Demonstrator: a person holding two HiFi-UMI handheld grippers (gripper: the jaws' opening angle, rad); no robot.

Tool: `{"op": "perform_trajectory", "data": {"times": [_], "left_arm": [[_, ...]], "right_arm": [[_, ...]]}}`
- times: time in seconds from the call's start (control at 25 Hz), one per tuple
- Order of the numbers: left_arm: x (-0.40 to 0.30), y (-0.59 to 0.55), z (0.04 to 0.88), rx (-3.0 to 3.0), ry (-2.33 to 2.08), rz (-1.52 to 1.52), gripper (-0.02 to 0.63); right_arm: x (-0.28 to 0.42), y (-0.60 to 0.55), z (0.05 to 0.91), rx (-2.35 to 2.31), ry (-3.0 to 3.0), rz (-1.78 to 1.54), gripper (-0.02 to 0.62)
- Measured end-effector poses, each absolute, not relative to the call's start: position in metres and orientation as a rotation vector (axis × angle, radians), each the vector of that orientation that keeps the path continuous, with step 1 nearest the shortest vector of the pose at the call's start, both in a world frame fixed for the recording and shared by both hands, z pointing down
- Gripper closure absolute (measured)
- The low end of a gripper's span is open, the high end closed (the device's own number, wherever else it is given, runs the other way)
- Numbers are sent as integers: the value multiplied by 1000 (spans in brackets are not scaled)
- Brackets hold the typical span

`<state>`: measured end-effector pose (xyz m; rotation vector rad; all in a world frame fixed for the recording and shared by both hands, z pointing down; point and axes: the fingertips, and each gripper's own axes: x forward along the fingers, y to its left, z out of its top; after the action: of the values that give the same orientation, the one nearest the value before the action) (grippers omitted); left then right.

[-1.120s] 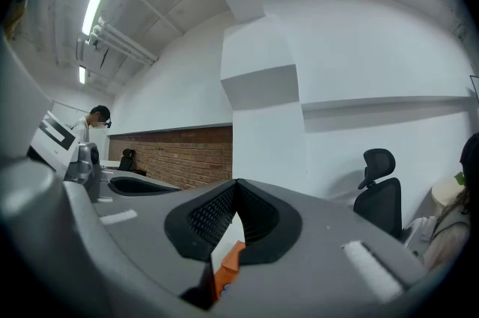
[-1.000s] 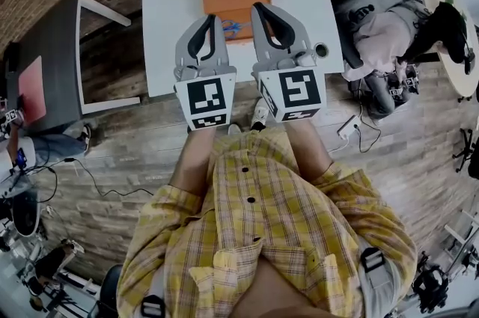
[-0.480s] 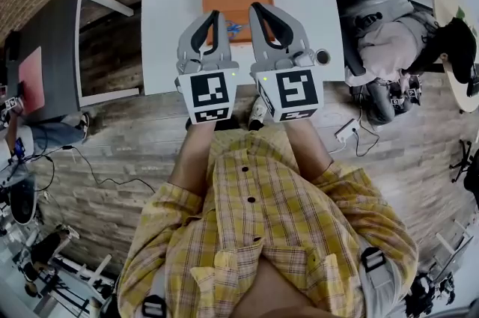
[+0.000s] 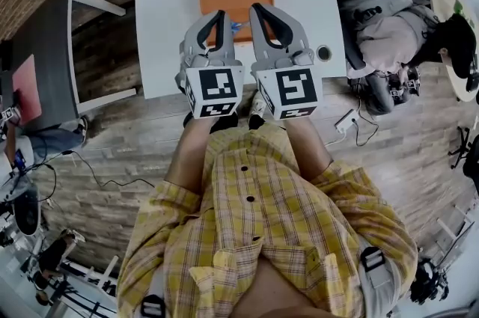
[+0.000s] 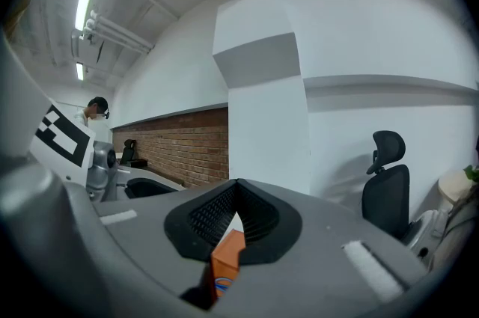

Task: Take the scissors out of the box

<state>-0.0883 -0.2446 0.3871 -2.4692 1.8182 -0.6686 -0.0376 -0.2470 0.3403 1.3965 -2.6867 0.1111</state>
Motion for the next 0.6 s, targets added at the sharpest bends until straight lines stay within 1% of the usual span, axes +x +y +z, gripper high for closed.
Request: {"op": "perform_trajectory", "data": {"times": [0.2, 0.4, 0.44, 0.6], "left_arm": [[-89, -254, 414, -2517, 1682, -806, 604], [-87, -265, 459, -2552, 1509, -1022, 604], [-87, -267, 467, -2543, 1469, -1064, 590], [-87, -273, 500, -2564, 1346, -1184, 571]], "right_arm": [[-43, -253, 352, 1418, -2653, 136, 591], [-40, -263, 366, 1441, -2624, 168, 590], [-39, -265, 369, 1447, -2618, 174, 590], [-38, -272, 377, 1462, -2599, 195, 591]]}}
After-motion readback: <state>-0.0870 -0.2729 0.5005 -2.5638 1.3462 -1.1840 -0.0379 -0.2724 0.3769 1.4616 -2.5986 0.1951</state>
